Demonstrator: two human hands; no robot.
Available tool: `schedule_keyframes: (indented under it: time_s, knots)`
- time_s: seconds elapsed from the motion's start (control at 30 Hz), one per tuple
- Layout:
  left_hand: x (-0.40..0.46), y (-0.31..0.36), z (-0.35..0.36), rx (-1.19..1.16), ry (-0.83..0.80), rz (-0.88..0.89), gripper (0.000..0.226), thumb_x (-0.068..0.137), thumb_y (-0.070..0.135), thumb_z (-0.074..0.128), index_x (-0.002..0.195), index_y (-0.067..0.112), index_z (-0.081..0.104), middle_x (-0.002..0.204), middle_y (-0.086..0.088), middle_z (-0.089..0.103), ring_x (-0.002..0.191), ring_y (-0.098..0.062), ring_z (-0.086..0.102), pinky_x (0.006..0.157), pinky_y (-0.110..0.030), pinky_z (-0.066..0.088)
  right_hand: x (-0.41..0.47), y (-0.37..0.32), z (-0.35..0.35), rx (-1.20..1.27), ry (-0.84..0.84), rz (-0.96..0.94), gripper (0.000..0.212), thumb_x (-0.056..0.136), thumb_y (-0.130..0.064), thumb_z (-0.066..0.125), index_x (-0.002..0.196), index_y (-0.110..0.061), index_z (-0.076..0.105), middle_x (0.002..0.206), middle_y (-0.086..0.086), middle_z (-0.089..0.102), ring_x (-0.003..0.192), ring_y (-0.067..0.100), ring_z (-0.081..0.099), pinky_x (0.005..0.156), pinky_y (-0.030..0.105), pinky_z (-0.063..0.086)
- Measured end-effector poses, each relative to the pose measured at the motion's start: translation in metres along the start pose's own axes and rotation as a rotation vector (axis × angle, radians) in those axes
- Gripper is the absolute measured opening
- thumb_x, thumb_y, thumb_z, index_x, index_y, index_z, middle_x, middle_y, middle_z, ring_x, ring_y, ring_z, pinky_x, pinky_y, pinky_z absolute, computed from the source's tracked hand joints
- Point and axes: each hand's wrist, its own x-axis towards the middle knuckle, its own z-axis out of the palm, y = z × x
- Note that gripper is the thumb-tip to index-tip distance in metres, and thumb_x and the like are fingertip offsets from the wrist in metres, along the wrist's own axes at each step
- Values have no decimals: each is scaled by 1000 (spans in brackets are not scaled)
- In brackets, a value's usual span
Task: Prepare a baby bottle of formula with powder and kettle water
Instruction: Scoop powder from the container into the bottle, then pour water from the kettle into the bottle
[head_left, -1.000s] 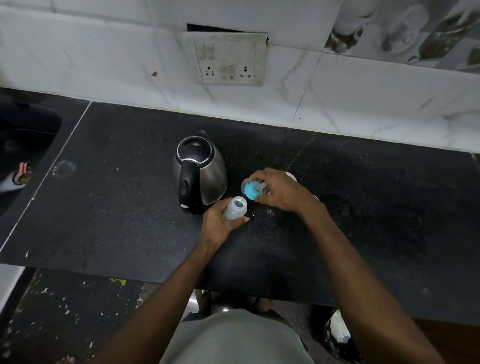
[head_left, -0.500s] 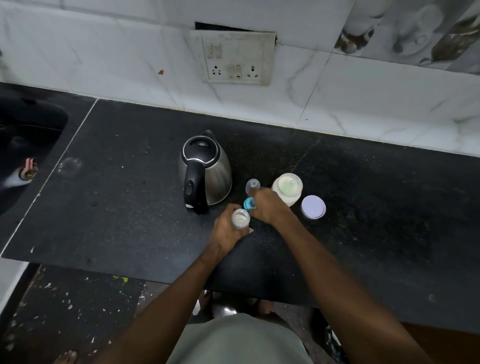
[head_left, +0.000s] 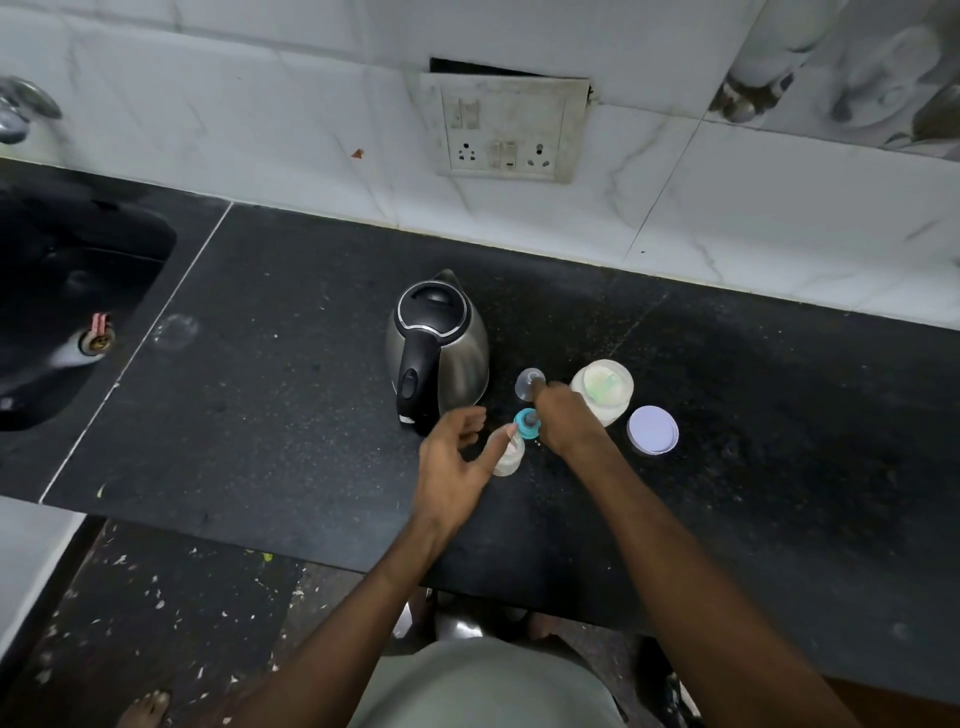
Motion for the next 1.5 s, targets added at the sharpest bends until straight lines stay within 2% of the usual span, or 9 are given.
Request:
schedule_keyframes:
  time_s: [0.2, 0.3, 0.4, 0.53, 0.63, 0.83, 1.1, 1.37, 1.5]
  knots:
    - [9, 26, -35, -46, 187, 214, 15, 100, 27, 71, 94, 14, 75, 85, 4, 75, 79, -13, 74, 70, -28, 59, -12, -24, -51, 429, 230, 52, 6, 91, -19, 74, 95, -16, 71, 92, 4, 75, 84, 22, 71, 79, 37, 58]
    - [20, 30, -54, -75, 308, 275, 18, 104, 25, 66, 90, 16, 72, 78, 0, 72, 69, -26, 71, 62, -43, 58, -24, -59, -57, 784, 307, -8, 15, 89, -34, 79, 89, -19, 77, 80, -8, 75, 75, 6, 71, 74, 28, 58]
    - [31, 34, -75, -74, 388, 297, 12, 106, 20, 61, 98, 20, 70, 80, -2, 73, 70, -24, 70, 63, -41, 57, -32, -100, -41, 1082, 151, -10, 32, 87, -47, 79, 92, -16, 80, 83, -5, 79, 78, 1, 70, 81, 32, 58]
    - [48, 27, -102, -117, 383, 275, 11, 107, 20, 59, 110, 15, 68, 86, 3, 74, 80, -18, 73, 73, -35, 58, -27, -133, -11, 1095, 39, 24, 59, 78, -71, 74, 78, -11, 70, 74, -7, 74, 74, 4, 66, 78, 39, 57]
    - [61, 12, -121, -144, 342, 237, 13, 105, 17, 62, 116, 13, 67, 85, -2, 74, 83, -26, 73, 77, -42, 59, -23, -153, 6, 1188, 55, 30, 41, 80, -55, 80, 95, -17, 74, 87, -7, 78, 86, 6, 73, 84, 36, 59]
    - [71, -7, -141, -176, 270, 167, 15, 102, 10, 64, 117, 8, 66, 86, -17, 73, 83, -23, 73, 80, -36, 60, -23, -182, 19, 1322, 269, 68, 25, 96, -20, 72, 91, 3, 62, 69, 0, 63, 61, 2, 59, 65, 16, 45]
    - [79, -8, -141, -211, 191, 147, 10, 102, 4, 63, 111, 3, 67, 87, -20, 72, 78, -11, 72, 74, -21, 58, -8, -191, 24, 1294, 575, 270, 44, 90, -30, 76, 59, -21, 46, 53, -4, 46, 54, 12, 44, 56, 35, 42]
    - [83, 1, -147, -202, 144, 130, 11, 101, 3, 63, 101, 12, 70, 83, -5, 73, 76, -8, 71, 72, -22, 59, 1, -178, -6, 1284, 730, 394, 58, 76, -54, 79, 45, -17, 46, 43, -1, 42, 46, 14, 44, 54, 43, 49]
    - [84, 5, -143, -212, 134, 148, 9, 101, 2, 62, 103, 7, 69, 83, -7, 72, 76, -7, 71, 72, -22, 59, -9, -168, -23, 1303, 731, 361, 61, 78, -47, 84, 45, -18, 42, 43, 0, 40, 46, 19, 45, 49, 47, 49]
